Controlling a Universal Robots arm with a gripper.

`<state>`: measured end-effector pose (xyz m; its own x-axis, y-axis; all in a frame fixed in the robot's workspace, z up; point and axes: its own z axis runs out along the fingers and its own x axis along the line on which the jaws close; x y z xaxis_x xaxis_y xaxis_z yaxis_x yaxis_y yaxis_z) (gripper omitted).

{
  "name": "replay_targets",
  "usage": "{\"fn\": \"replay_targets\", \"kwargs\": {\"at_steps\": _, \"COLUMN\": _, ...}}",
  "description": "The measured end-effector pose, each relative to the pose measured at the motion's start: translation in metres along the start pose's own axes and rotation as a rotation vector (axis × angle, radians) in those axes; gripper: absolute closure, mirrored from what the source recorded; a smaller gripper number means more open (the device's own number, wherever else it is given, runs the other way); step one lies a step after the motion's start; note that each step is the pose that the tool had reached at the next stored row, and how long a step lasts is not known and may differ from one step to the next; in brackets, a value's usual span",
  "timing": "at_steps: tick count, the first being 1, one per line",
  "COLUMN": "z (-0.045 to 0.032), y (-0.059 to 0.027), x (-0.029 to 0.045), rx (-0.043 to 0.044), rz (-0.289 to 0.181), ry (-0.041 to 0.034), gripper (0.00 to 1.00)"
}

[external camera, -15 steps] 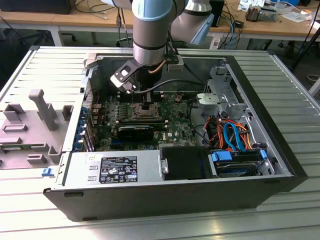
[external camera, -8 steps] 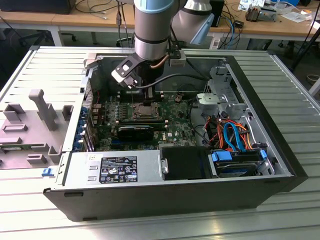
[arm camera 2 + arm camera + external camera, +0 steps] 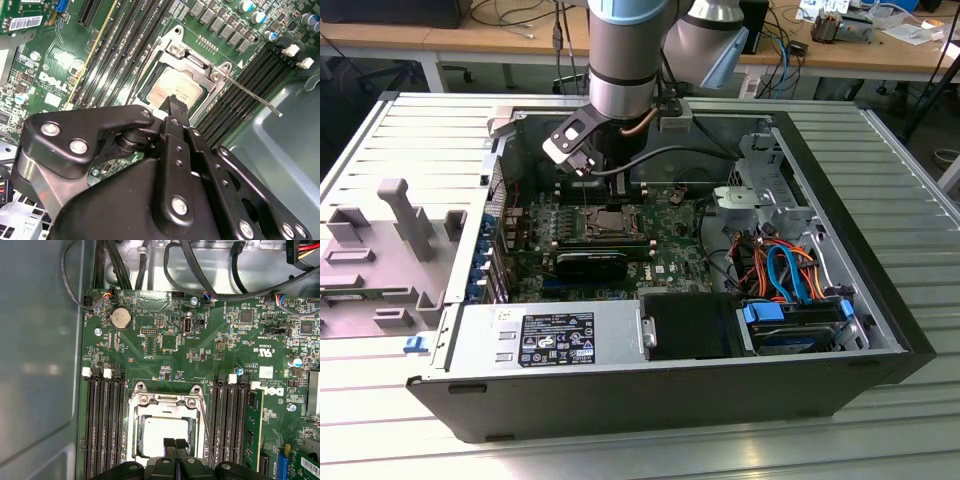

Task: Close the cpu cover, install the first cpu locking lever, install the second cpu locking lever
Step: 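Install the second cpu locking lever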

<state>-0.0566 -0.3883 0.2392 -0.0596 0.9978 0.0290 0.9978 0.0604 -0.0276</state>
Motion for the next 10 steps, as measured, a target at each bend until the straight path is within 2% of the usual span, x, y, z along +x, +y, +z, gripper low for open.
{"fn": "replay_targets", "kwargs": {"at_steps": 10, "z": -0.0001, "y": 0.0000, "x": 0.0000, "rx": 0.0006, "rz": -0.021, "ry": -0.0007, "gripper": 0.89}}
